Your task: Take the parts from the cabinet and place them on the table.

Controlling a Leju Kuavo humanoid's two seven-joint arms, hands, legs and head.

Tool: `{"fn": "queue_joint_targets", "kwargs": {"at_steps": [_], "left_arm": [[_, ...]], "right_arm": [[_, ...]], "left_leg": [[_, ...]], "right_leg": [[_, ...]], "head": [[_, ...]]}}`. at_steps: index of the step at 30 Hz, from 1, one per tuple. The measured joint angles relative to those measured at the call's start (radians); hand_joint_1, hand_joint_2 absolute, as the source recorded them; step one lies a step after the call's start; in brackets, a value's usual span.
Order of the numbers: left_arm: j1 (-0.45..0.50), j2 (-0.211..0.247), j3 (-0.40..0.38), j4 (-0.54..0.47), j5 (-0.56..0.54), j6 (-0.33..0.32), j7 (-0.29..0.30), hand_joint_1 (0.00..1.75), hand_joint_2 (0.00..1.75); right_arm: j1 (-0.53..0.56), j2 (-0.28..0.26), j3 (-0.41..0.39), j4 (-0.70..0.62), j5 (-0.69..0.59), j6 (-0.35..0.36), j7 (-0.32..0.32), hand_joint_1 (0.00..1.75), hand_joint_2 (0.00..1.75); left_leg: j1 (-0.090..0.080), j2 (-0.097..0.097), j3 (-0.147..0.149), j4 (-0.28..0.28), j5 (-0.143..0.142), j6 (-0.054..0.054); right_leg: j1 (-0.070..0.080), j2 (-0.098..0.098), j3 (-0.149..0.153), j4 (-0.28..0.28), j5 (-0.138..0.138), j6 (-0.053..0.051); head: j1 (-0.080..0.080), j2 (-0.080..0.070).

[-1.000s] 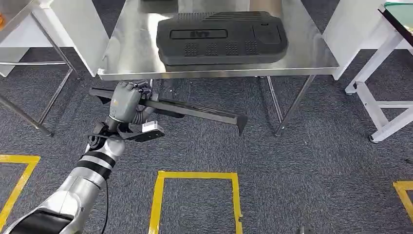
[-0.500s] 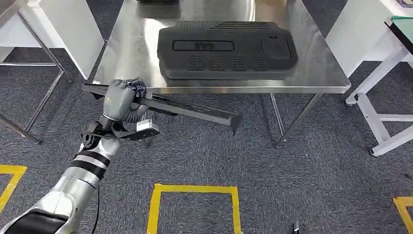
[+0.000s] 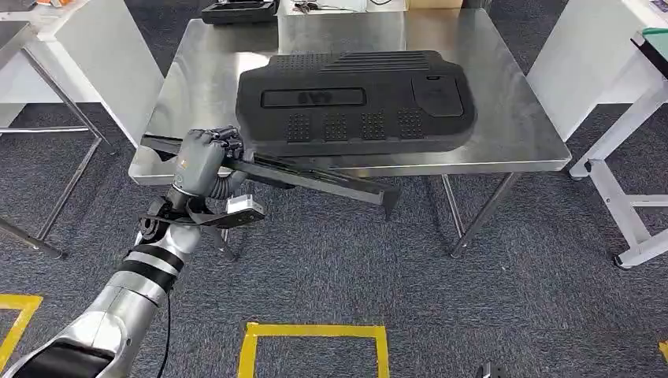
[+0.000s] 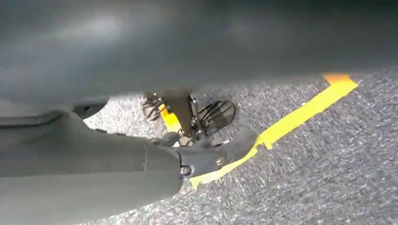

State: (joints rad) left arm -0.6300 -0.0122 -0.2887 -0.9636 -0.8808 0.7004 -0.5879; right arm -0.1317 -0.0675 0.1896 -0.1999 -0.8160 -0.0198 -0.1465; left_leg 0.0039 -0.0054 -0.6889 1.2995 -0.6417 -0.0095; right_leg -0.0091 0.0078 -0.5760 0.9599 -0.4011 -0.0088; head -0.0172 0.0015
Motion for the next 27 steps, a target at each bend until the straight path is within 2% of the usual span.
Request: {"fn": "queue_joint_targets", "kwargs": {"at_steps": [1,2,3,4,5,6,7,9,10,11,12,14,15,16,17,19,20,21,22,24,25,26,27], "left_arm": [[-0.009,0.000,-0.008,0.000,0.002,0.000,0.005,1.75,1.75],[-0.021,0.000,-0.015,0.000,0.004,0.000,0.008,1.75,1.75],[-0.036,0.000,-0.024,0.000,0.007,0.000,0.013,1.75,1.75],[-0.049,0.000,-0.030,0.000,0.010,0.000,0.018,1.75,1.75],[-0.057,0.000,-0.036,0.000,0.012,0.000,0.021,1.75,1.75],[-0.066,-0.002,-0.043,0.000,0.013,0.000,0.022,1.75,1.75],[-0.072,-0.006,-0.050,-0.001,0.013,0.000,0.022,1.75,1.75],[-0.091,-0.008,-0.060,-0.006,0.013,0.000,0.022,1.75,1.75],[-0.098,-0.013,-0.065,-0.008,0.013,0.000,0.022,1.75,1.75],[-0.107,-0.015,-0.069,-0.009,0.013,0.000,0.022,1.75,1.75],[-0.111,-0.018,-0.074,-0.010,0.013,0.000,0.023,1.75,1.75],[-0.107,-0.019,-0.088,-0.010,0.013,0.000,0.032,1.75,1.75],[-0.103,-0.019,-0.095,-0.009,0.013,0.000,0.034,1.75,1.75],[-0.099,-0.019,-0.101,-0.009,0.013,0.000,0.037,1.75,1.75],[-0.097,-0.019,-0.107,-0.009,0.014,0.000,0.040,1.75,1.75],[-0.098,-0.019,-0.119,-0.009,0.016,0.000,0.043,1.75,1.75],[-0.099,-0.019,-0.123,-0.009,0.017,0.000,0.045,1.75,1.75],[-0.100,-0.020,-0.126,-0.008,0.018,0.000,0.046,1.75,1.75],[-0.104,-0.020,-0.129,-0.009,0.018,0.000,0.047,1.75,1.75],[-0.107,-0.022,-0.132,-0.010,0.021,0.000,0.049,1.75,1.75],[-0.109,-0.023,-0.135,-0.012,0.021,0.000,0.052,1.75,1.75],[-0.112,-0.023,-0.139,-0.013,0.023,0.000,0.055,1.75,1.75],[-0.114,-0.022,-0.142,-0.013,0.025,0.000,0.057,1.75,1.75]], "right_arm": [[-0.001,0.000,0.000,0.000,0.002,0.000,0.000,0.00,0.00],[-0.004,0.001,0.000,0.000,0.005,0.000,0.000,0.00,0.00],[-0.007,0.002,0.000,0.000,0.007,0.000,0.000,0.00,0.00],[-0.008,0.004,0.000,0.000,0.008,0.000,0.001,0.00,0.00],[-0.009,0.009,0.000,0.000,0.008,0.000,0.003,0.00,0.00],[-0.012,0.008,0.000,0.000,0.010,0.000,0.004,0.00,0.00],[-0.017,0.008,0.000,0.000,0.010,0.000,0.005,0.00,0.00],[-0.022,0.004,0.000,-0.002,0.010,0.000,0.006,0.00,0.00],[-0.024,0.003,0.000,-0.002,0.010,-0.001,0.006,0.00,0.00],[-0.026,0.007,0.000,-0.002,0.011,-0.001,0.007,0.00,0.00],[-0.028,0.006,0.000,-0.002,0.011,-0.001,0.007,0.00,0.00],[-0.030,0.006,0.000,-0.002,0.013,-0.001,0.007,0.00,0.00],[-0.028,0.006,0.000,-0.002,0.014,-0.001,0.009,0.00,0.00],[-0.025,0.006,0.000,-0.002,0.014,-0.002,0.010,0.00,0.00],[-0.022,0.006,0.000,-0.002,0.015,-0.002,0.010,0.00,0.00],[-0.021,0.005,0.000,-0.002,0.016,-0.002,0.010,0.00,0.00],[-0.020,0.005,0.000,-0.001,0.016,-0.002,0.010,0.00,0.00],[-0.023,0.005,0.000,-0.001,0.017,-0.002,0.011,0.00,0.00],[-0.025,0.006,0.000,-0.001,0.017,-0.002,0.011,0.00,0.00],[-0.025,0.006,0.000,-0.001,0.018,-0.002,0.012,0.00,0.00],[-0.025,0.006,0.000,-0.002,0.020,-0.002,0.012,0.00,0.00],[-0.026,0.006,0.000,-0.002,0.020,-0.002,0.012,0.00,0.00],[-0.026,0.005,0.000,-0.002,0.023,-0.002,0.012,0.00,0.00]], "left_leg": [[0.000,0.000,-0.013,-0.019,0.008,0.003],[0.000,0.000,-0.012,-0.067,0.046,0.008],[-0.002,0.001,0.000,-0.146,0.122,0.017],[-0.005,0.001,0.012,-0.226,0.215,0.029],[-0.010,0.002,0.012,-0.289,0.294,0.037],[-0.013,-0.002,0.022,-0.310,0.272,0.038],[-0.013,-0.002,0.031,-0.307,0.280,0.039],[-0.013,-0.001,0.041,-0.310,0.265,0.052],[-0.008,-0.004,0.052,-0.311,0.265,0.055],[-0.005,-0.004,0.057,-0.311,0.261,0.061],[-0.006,-0.007,0.059,-0.311,0.257,0.063],[-0.006,-0.011,0.064,-0.311,0.245,0.065],[-0.006,-0.012,0.069,-0.311,0.240,0.065],[-0.005,-0.016,0.077,-0.311,0.232,0.063],[-0.004,-0.017,0.086,-0.311,0.225,0.061],[-0.002,-0.018,0.110,-0.311,0.208,0.054],[-0.003,-0.018,0.115,-0.311,0.201,0.049],[-0.006,-0.018,0.116,-0.311,0.195,0.041],[-0.007,-0.018,0.113,-0.312,0.190,0.034],[-0.008,-0.017,0.127,-0.311,0.186,0.026],[-0.007,-0.015,0.125,-0.308,0.172,0.019],[-0.007,-0.010,0.114,-0.275,0.159,0.014],[-0.005,-0.007,0.085,-0.209,0.135,0.010]], "right_leg": [[0.001,0.004,0.012,0.000,-0.009,0.001],[0.003,0.006,0.024,0.000,-0.017,0.002],[0.006,0.009,0.038,0.000,-0.027,0.004],[0.007,0.009,0.050,0.000,-0.037,0.007],[0.013,0.010,0.058,0.003,-0.046,0.011],[0.017,0.013,0.059,0.008,-0.057,0.018],[0.019,0.012,0.060,0.007,-0.066,0.022],[0.018,0.012,0.071,0.016,-0.071,0.032],[0.015,0.007,0.060,0.029,-0.082,0.036],[0.014,0.005,0.037,0.076,-0.091,0.040],[0.011,0.004,-0.008,0.147,-0.108,0.043],[0.005,0.003,-0.121,0.308,-0.160,0.043],[0.002,0.002,-0.154,0.339,-0.168,0.047],[-0.001,0.002,-0.167,0.325,-0.150,0.056],[-0.003,0.001,-0.157,0.268,-0.109,0.071],[-0.004,-0.002,-0.098,0.082,0.010,0.093],[-0.003,-0.009,-0.084,0.009,0.051,0.092],[0.006,-0.008,-0.078,0.003,0.021,0.060],[0.009,-0.007,-0.064,0.006,0.026,0.043],[0.009,-0.008,-0.060,0.003,0.025,0.028],[-0.004,-0.006,-0.043,-0.001,0.024,0.024],[-0.003,-0.004,-0.033,-0.002,0.019,0.017],[-0.003,-0.004,-0.022,-0.002,0.013,0.010]], "head": [[-0.001,0.000],[0.000,0.000],[-0.001,0.000],[0.000,0.000],[0.001,0.000],[0.002,0.000],[0.003,0.000],[0.001,0.000],[0.000,0.000],[0.005,0.000],[0.008,0.000],[0.008,0.000],[0.007,0.000],[0.007,0.000],[0.008,0.000],[0.008,0.000],[0.010,0.000],[0.008,0.000],[0.008,0.000],[0.009,0.000],[0.008,0.000],[0.007,0.000],[0.002,0.000]]}}
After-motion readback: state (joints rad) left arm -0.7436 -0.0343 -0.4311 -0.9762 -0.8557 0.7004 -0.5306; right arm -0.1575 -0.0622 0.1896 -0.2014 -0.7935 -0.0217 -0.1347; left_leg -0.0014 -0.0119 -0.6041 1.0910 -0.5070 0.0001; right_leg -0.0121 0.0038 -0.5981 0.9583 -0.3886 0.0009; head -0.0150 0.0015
